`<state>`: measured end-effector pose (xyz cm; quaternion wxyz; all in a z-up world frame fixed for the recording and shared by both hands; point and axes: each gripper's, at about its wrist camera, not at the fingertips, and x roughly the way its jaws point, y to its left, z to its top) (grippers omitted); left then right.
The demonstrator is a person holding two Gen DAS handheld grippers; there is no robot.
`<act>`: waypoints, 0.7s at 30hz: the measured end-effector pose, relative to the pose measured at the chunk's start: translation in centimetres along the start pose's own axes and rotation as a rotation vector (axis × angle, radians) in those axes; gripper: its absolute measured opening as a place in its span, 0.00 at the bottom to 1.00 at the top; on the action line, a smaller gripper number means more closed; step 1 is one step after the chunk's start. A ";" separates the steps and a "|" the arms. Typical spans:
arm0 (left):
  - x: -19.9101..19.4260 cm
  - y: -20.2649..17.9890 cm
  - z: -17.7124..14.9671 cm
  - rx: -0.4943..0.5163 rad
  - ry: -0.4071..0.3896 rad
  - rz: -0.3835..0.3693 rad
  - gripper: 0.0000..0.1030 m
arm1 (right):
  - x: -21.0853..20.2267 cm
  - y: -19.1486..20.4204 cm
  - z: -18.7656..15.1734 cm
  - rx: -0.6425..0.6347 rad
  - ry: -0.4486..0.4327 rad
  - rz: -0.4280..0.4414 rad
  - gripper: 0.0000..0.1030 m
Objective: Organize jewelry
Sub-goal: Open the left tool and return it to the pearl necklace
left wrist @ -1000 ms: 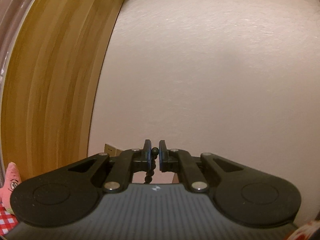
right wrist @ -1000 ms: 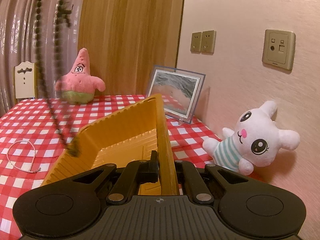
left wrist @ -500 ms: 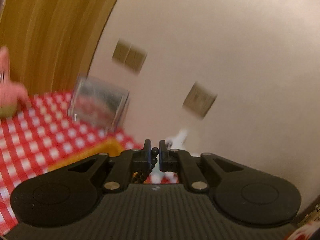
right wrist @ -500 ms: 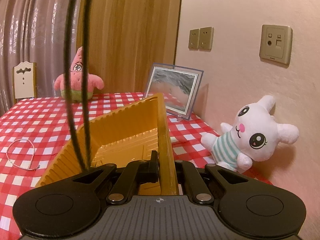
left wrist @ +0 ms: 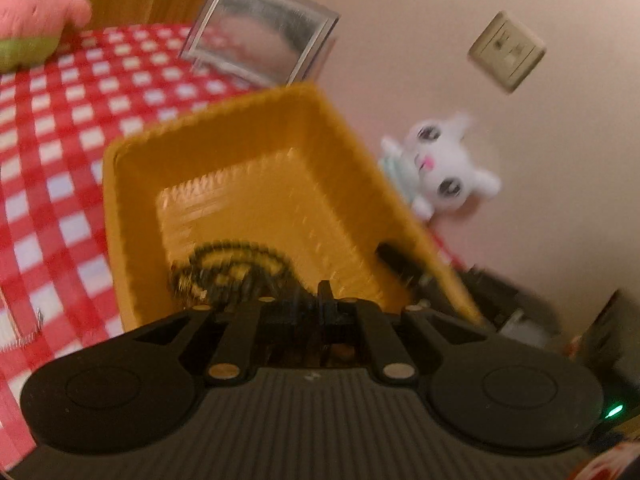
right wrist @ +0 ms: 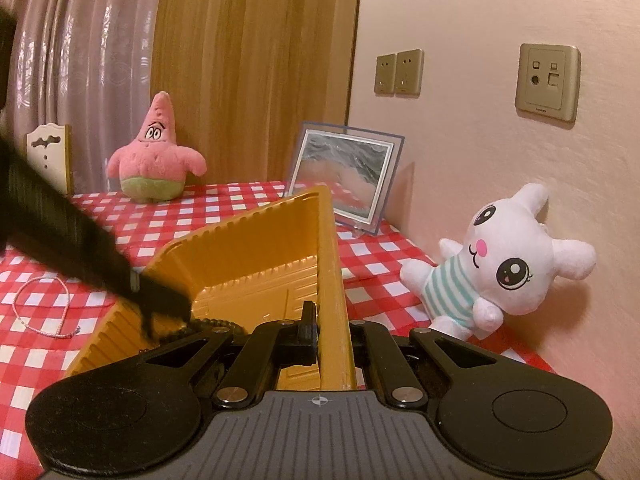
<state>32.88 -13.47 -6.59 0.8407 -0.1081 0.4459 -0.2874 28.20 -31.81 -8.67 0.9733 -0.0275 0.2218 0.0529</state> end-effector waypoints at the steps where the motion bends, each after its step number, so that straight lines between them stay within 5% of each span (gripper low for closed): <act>1: 0.1 0.1 -0.4 0.002 0.003 0.008 0.09 | 0.0 0.0 0.0 0.000 0.001 -0.001 0.04; 4: -0.4 0.0 -1.3 0.017 0.010 0.019 0.19 | 0.1 -0.1 0.1 0.001 0.005 -0.003 0.04; 9: -3.3 1.2 -2.6 0.040 -0.062 0.064 0.20 | 0.2 0.0 0.1 0.004 0.007 -0.004 0.04; 13: -6.3 4.1 -4.1 0.098 -0.119 0.192 0.20 | 0.2 -0.2 0.1 0.006 0.010 -0.005 0.04; 17: -6.8 7.5 -5.6 0.203 -0.074 0.366 0.20 | 0.2 -0.2 0.1 0.004 0.010 -0.005 0.04; 21: -6.6 10.4 -6.2 0.272 -0.039 0.452 0.20 | 0.4 -0.3 0.1 0.003 0.016 -0.007 0.04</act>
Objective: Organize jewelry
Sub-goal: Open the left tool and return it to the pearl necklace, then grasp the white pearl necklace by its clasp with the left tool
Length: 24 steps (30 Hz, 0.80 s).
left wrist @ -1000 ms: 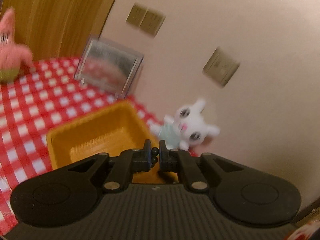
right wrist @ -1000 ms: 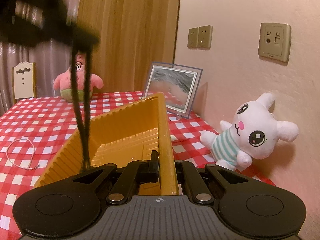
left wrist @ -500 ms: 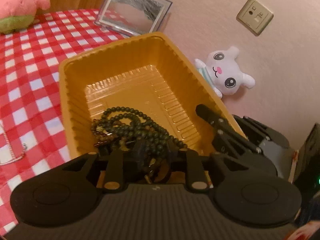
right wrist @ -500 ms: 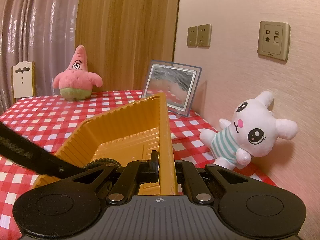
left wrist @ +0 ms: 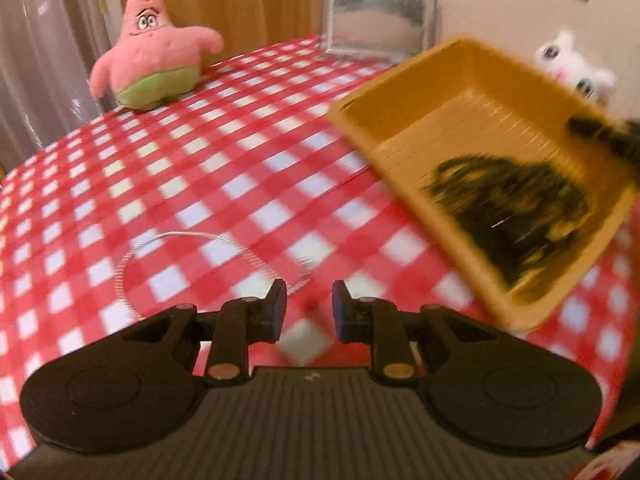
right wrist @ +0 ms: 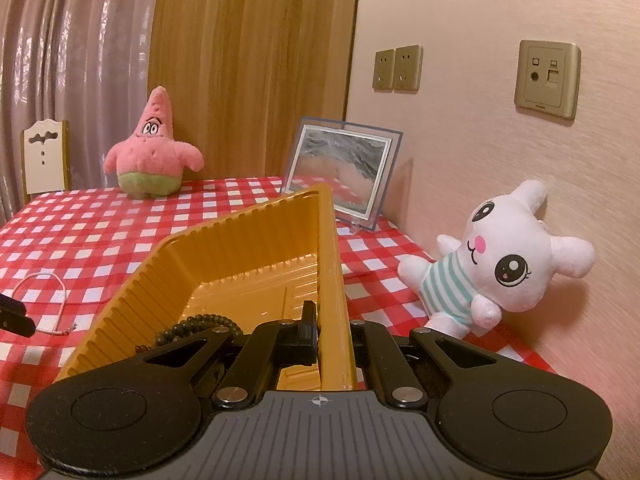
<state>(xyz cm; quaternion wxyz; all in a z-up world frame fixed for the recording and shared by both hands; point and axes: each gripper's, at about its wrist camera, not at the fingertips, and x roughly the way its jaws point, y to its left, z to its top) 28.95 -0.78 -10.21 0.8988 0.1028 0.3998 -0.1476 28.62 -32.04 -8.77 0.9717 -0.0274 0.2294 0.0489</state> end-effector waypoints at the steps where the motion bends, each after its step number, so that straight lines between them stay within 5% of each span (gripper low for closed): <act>1: 0.4 0.4 -0.1 0.019 0.008 0.006 0.20 | 0.0 0.0 0.0 0.000 0.002 -0.001 0.04; 14: 4.7 2.5 0.2 0.152 0.092 -0.063 0.19 | 0.1 0.1 0.0 -0.007 0.022 -0.018 0.04; 24: 5.2 4.1 0.7 0.134 0.123 -0.199 0.01 | 0.4 0.1 -0.1 -0.019 0.045 -0.035 0.03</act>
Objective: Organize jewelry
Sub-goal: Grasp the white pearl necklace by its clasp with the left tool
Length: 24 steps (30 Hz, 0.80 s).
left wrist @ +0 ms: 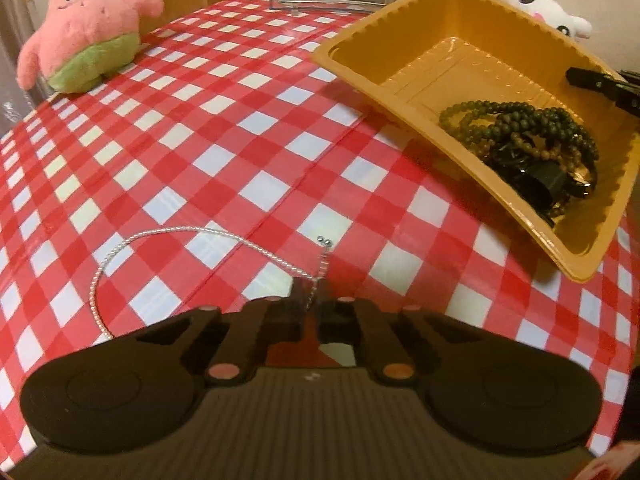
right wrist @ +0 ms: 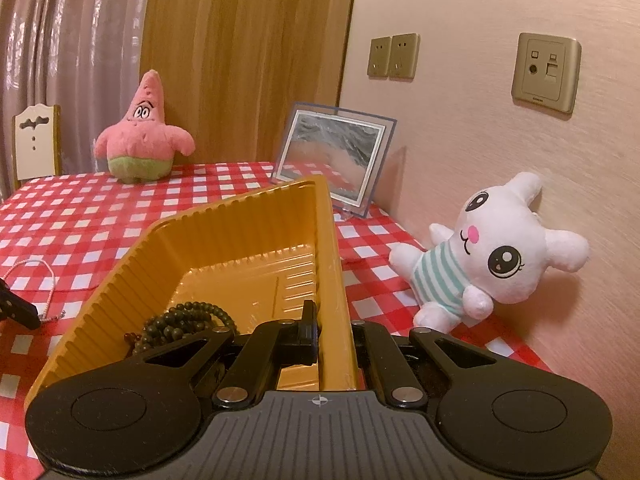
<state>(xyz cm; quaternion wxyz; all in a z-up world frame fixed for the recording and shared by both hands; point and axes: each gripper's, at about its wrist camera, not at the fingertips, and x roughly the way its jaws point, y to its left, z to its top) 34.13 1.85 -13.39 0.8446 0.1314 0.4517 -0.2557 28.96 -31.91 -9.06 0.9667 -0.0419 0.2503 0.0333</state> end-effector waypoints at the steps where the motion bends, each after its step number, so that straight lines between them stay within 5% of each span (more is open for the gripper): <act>1: 0.0 0.0 0.0 -0.009 0.000 0.000 0.01 | 0.0 0.0 0.0 0.000 0.002 -0.001 0.03; 9: -2.6 1.0 0.2 -0.175 -0.071 -0.006 0.00 | 0.2 0.1 0.2 0.000 0.003 0.000 0.03; 24: -17.9 1.3 6.3 -0.271 -0.429 0.017 0.00 | 0.3 0.4 0.9 0.011 -0.038 0.022 0.03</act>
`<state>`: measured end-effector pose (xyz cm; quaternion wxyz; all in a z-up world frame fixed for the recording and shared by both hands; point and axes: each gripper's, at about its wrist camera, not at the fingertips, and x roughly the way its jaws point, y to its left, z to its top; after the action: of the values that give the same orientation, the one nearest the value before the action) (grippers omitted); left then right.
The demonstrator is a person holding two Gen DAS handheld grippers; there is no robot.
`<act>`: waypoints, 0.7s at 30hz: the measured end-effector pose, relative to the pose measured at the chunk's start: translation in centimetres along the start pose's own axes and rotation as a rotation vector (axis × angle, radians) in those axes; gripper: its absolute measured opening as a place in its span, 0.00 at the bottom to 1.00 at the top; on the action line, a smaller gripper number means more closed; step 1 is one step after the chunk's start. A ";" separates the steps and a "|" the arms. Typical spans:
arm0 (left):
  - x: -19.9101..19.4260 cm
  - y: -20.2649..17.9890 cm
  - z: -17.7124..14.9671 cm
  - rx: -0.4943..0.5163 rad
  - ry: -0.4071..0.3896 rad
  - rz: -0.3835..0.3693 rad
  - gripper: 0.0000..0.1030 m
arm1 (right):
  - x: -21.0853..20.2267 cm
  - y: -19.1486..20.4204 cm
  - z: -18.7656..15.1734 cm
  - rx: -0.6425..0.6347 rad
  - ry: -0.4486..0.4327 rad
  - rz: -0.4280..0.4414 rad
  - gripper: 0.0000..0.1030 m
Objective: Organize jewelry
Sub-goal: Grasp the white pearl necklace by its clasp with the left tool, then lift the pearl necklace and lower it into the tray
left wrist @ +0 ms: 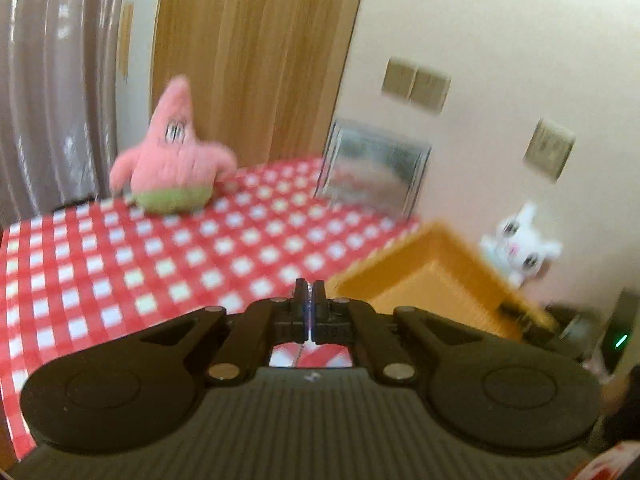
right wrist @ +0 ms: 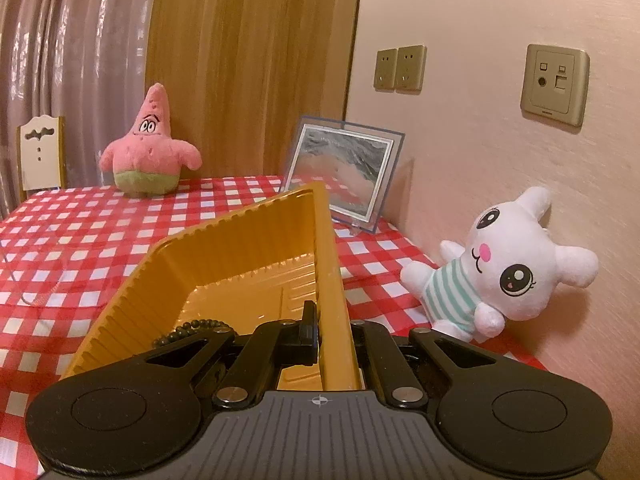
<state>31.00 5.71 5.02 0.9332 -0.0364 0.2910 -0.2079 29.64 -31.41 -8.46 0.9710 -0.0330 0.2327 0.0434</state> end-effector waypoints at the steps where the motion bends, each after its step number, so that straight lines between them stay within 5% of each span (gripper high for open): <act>1: -0.5 -0.5 0.6 -0.001 -0.019 -0.011 0.00 | 0.0 0.0 0.0 0.001 -0.002 0.001 0.03; 12: -2.4 -8.1 4.3 0.058 -0.134 -0.204 0.00 | -0.2 0.0 -0.2 0.015 -0.010 0.005 0.03; 21: 1.5 -13.6 3.1 0.038 -0.094 -0.355 0.00 | -0.5 0.2 -0.2 0.008 -0.022 0.014 0.04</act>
<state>28.89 -7.47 9.33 0.8948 -0.0791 0.2323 -0.3729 29.08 -31.29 -8.36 0.9733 -0.0269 0.2225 0.0496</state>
